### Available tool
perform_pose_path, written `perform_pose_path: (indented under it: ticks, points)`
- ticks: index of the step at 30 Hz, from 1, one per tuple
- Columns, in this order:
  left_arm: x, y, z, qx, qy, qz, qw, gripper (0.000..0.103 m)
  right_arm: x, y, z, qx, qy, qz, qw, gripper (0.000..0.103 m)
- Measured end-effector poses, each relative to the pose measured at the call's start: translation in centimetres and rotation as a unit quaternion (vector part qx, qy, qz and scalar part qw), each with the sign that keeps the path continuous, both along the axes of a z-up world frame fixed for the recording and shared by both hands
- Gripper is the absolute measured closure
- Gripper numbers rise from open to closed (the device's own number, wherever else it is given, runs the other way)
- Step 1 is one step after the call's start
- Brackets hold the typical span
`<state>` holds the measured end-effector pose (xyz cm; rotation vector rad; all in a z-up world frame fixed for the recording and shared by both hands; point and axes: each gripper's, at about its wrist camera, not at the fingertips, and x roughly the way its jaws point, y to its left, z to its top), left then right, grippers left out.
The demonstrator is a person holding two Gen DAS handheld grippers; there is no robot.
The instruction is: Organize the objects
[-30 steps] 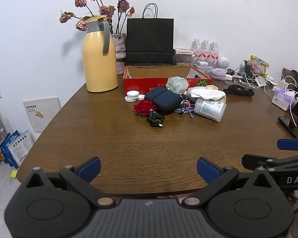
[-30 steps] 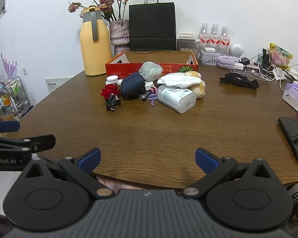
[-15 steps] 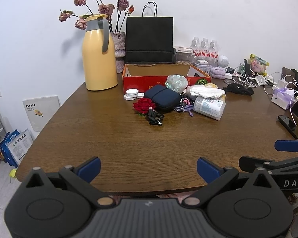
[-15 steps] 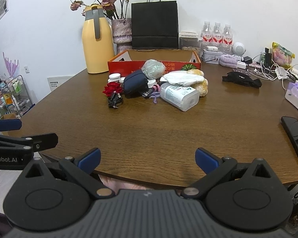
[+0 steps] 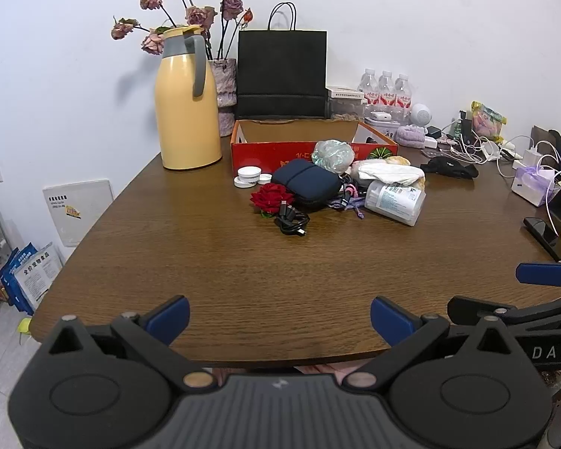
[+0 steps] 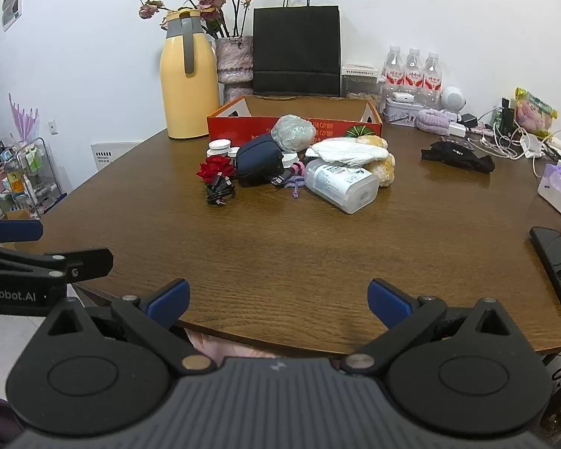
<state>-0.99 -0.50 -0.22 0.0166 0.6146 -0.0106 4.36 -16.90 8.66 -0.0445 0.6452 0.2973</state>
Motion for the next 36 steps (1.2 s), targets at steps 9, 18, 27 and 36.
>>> perform_pose_path:
  ticks: [9, 18, 27, 36]
  points:
    - [2.3, 1.0, -0.2, -0.001, -0.008, 0.005, 1.0, 0.0, 1.4, -0.5, -0.3, -0.022, -0.026, -0.008, 0.999, 0.0]
    - [10.4, 2.8, -2.5, -0.061, 0.003, -0.008, 0.9981, 0.004, 7.9, -3.8, -0.5, 0.032, -0.11, 0.009, 0.993, 0.0]
    - [19.2, 2.3, -3.3, -0.035, -0.022, -0.024, 0.9989, 0.004, 16.7, -2.5, -2.9, -0.036, -0.08, 0.014, 0.996, 0.0]
    - [28.1, 3.8, -4.9, -0.04, 0.013, -0.023, 0.9989, 0.029, 21.8, -1.1, -5.5, -0.063, -0.046, 0.045, 0.996, 0.0]
